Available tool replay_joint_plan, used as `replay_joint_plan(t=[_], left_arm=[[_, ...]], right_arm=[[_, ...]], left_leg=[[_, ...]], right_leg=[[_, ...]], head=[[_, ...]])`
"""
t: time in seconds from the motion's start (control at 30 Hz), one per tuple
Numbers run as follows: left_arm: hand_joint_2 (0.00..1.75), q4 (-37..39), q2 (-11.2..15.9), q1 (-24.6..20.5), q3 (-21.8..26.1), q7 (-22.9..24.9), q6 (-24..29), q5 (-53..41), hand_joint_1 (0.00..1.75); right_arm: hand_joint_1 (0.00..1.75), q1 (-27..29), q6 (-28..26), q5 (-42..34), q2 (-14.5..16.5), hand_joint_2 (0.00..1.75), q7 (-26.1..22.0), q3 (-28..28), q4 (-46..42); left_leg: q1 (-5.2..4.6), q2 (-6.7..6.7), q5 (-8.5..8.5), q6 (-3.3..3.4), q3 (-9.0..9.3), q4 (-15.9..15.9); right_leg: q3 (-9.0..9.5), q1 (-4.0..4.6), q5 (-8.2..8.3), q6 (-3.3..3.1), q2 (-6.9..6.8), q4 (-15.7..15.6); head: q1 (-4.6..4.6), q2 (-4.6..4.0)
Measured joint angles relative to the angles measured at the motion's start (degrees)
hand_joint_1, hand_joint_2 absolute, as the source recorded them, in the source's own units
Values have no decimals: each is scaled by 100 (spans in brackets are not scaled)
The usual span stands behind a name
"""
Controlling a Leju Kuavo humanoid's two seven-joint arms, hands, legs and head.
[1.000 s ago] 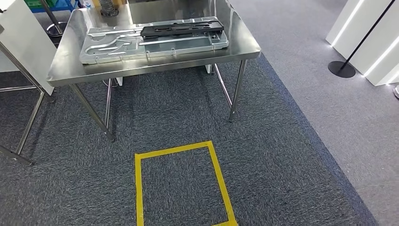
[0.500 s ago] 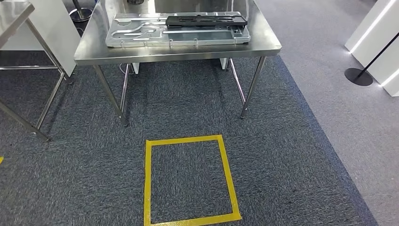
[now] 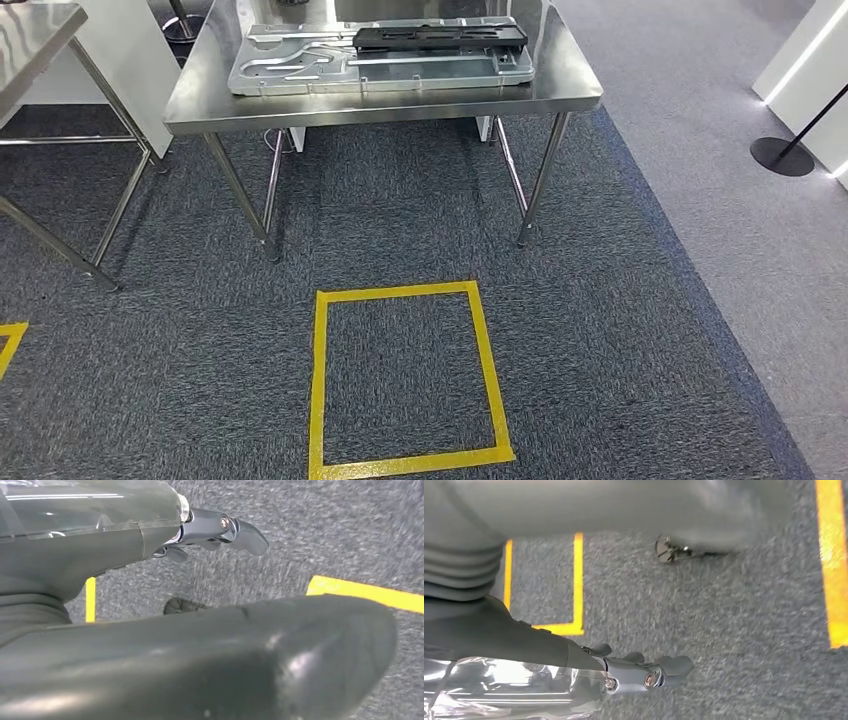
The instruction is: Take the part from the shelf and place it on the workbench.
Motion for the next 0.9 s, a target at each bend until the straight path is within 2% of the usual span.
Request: replay_joint_plan(t=[0.03, 0.07, 0.1, 0.13, 0.17, 0.2, 0.23, 0.27, 0.33, 0.37, 0.53, 0.77, 0.9], left_arm=[[44, 0, -1, 4, 7, 14, 5, -1, 0], [87, 0, -1, 7, 13, 22, 12, 0, 0], [131, 0, -1, 8, 19, 25, 19, 1, 0], [175, -1, -1, 5, 25, 25, 26, 1, 0], [175, 0, -3, 0, 32, 22, 35, 2, 0], [175, 3, -8, -8, 39, 17, 42, 3, 0], [175, 5, -14, -14, 45, 9, 48, 4, 0], [175, 8, -20, -17, 50, -2, 51, 11, 0], [175, 9, -23, -18, 61, -20, 44, 42, 0], [175, 9, -21, -18, 70, -25, 31, 63, 0], [175, 9, -1, 0, 36, -2, -92, 207, 0], [175, -18, 68, 156, -734, 227, -123, 863, 0], [0, -69, 106, 235, -1188, 358, -111, 1227, 0]], right_arm=[[0, 1, -40, 1, -16, 175, 100, -5, 3], [0, 1, -82, 1, -33, 131, 197, -14, 5], [0, 1, -113, 1, -48, 87, 270, -26, 8], [0, 1, -135, 0, -64, 44, 311, -39, 9], [0, 0, -144, -3, -77, 0, 332, -52, 10], [0, -3, -142, -5, -86, 0, 344, -66, 10], [0, -7, -135, -8, -92, 0, 350, -78, 10], [0, -10, -125, -9, -95, 44, 350, -88, 10], [0, -13, -105, -8, -96, 131, 331, -103, 11], [0, -13, -95, -6, -95, 175, 321, -107, 13], [0, 0, -58, -59, -85, 175, 362, -84, 25], [0, 97, 34, -649, -85, 175, 413, 384, 0], [0, 146, 90, -975, -85, 0, 444, 690, -43]], left_leg=[[29, 1, -109, -37, -140, 319], [62, 2, -108, -82, -188, 446], [102, 5, 4, -135, -122, 337], [149, 11, 193, -189, 50, 17], [198, 19, 358, -250, 257, -386], [223, 11, 474, -279, 431, -742], [235, 4, 513, -266, 538, -968], [230, -7, 502, -246, 571, -1058], [196, -16, 493, -164, 560, -1061], [180, -15, 503, -156, 557, -1060], [149, -15, 514, -120, 543, -1057], [143, -15, 515, -116, 546, -1057], [143, -15, 514, -115, 552, -1067]], right_leg=[[-16, 2, 0, -5, -9, 14], [-28, -2, -2, -7, -17, 32], [-40, -12, -9, 0, -20, 61], [-54, -27, -26, 15, -21, 103], [-76, -37, -51, 41, -21, 163], [-106, -36, -92, 75, -15, 240], [-135, -28, -120, 104, -9, 299], [-159, -18, -138, 129, -1, 339], [-175, -25, -130, 168, 10, 340], [-175, -35, -121, 188, 12, 330], [-166, -49, -86, 240, 16, 297], [-168, -56, -83, 247, 17, 289], [-164, -56, -85, 249, 16, 285]], head=[[0, 0], [0, 0], [0, 0], [0, 0], [0, 0], [2, 0], [5, 0], [8, 0], [13, 0], [13, 0], [13, 0], [13, 0], [12, 0]])
